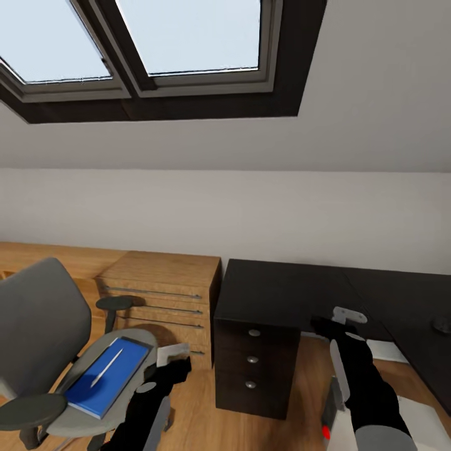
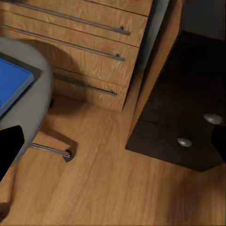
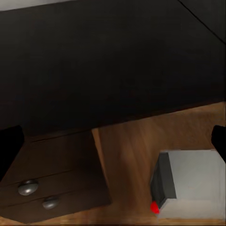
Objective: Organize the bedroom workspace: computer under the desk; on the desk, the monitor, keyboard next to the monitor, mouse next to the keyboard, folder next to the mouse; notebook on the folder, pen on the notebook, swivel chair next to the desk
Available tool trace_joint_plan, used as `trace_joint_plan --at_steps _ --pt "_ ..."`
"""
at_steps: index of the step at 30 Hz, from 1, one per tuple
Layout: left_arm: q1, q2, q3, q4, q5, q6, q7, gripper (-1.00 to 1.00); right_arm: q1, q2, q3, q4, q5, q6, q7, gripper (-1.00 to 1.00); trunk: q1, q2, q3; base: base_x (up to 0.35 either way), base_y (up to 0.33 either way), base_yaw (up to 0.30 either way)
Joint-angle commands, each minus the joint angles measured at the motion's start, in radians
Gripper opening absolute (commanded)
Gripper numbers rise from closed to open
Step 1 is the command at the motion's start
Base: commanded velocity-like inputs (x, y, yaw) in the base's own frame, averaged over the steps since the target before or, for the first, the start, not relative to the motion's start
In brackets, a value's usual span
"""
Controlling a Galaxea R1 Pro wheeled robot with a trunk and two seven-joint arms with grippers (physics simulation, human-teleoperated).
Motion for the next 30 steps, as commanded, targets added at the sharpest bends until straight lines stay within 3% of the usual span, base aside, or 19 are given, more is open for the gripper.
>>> trace_joint_plan --at_steps 1,3,10,16,30 --pt "-0.005 0.0 -0.001 -0.013 0.012 0.014 0.009 1.0 -0.004 0.0 -0.004 -0.012 0.0 0.024 0.0 1.0 -0.004 0.006 0.002 0.0 0.0 0.0" --pt "-0.027 0.0 -0.001 -0.042 0.028 0.039 0.008 1.0 -0.011 0.0 -0.005 -0.041 -0.012 0.063 0.001 1.0 -0.012 0.02 0.008 0.0 0.0 0.0" --pt "-0.048 0.0 0.003 -0.105 0.085 0.083 0.005 1.0 -0.015 0.0 0.06 -0.075 -0.018 0.084 -0.002 1.0 -0.038 0.069 0.03 0.0 0.0 0.0" --pt "-0.051 0.0 0.005 -0.113 0.093 0.121 0.003 1.0 -0.015 0.001 0.082 -0.075 -0.021 0.075 -0.004 1.0 -0.046 0.083 0.036 0.0 0.0 0.0" --pt "-0.051 0.011 0.005 -0.113 0.096 0.127 0.002 1.0 -0.011 0.006 0.086 -0.078 -0.026 0.072 -0.004 1.0 -0.046 0.083 0.036 0.0 0.0 -0.035"
